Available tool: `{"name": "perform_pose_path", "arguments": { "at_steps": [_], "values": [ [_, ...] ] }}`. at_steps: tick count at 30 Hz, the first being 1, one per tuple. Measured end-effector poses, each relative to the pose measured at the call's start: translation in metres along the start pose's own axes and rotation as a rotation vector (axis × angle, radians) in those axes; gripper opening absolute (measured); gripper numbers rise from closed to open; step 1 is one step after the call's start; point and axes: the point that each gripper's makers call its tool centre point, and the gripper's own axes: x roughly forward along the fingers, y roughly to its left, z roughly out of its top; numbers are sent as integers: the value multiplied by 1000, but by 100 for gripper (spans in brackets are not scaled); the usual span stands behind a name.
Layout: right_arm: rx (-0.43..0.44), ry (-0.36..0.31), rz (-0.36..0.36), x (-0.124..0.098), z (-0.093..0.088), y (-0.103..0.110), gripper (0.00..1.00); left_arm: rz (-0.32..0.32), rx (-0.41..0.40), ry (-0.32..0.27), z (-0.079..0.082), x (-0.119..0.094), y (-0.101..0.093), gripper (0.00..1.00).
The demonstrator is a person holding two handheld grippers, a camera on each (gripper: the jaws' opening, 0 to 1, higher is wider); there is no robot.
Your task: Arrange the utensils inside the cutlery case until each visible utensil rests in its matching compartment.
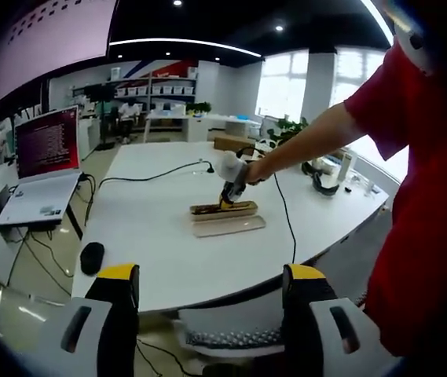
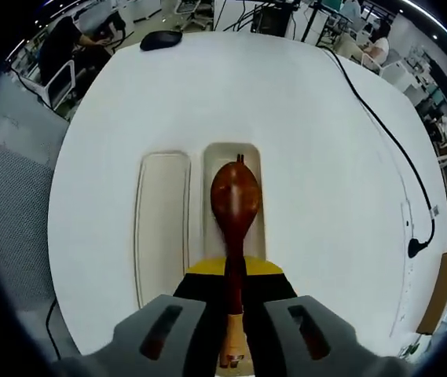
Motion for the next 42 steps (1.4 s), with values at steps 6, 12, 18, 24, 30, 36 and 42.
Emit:
{"name": "perform_pose_path", "arguments": {
  "at_steps": [6,12,18,24,30,36,42],
  "values": [
    [28,9,30,8,-2,-3,2,73,-14,-49,13,-4,16,76],
    [7,29,32,5,-6,1,2,77,-51,-69,16,-6,22,76],
    [37,13,25,0,-8,-3,2,69,-45,-61,13,-5,19,76],
    [56,-4,5,-9,-9,-2,3,47,-31,-62,17,-2,14,76],
    [109,-34,-11,-21,-10,-4,5,26,-23,-73,21,-1,12,76],
    [217,-107,-2,-33,-4,1,11,51,-12,-107,30,-3,17,81],
    [239,-131,-25,-43,-7,0,18,36,-33,-104,25,-4,16,82]
  ]
}}
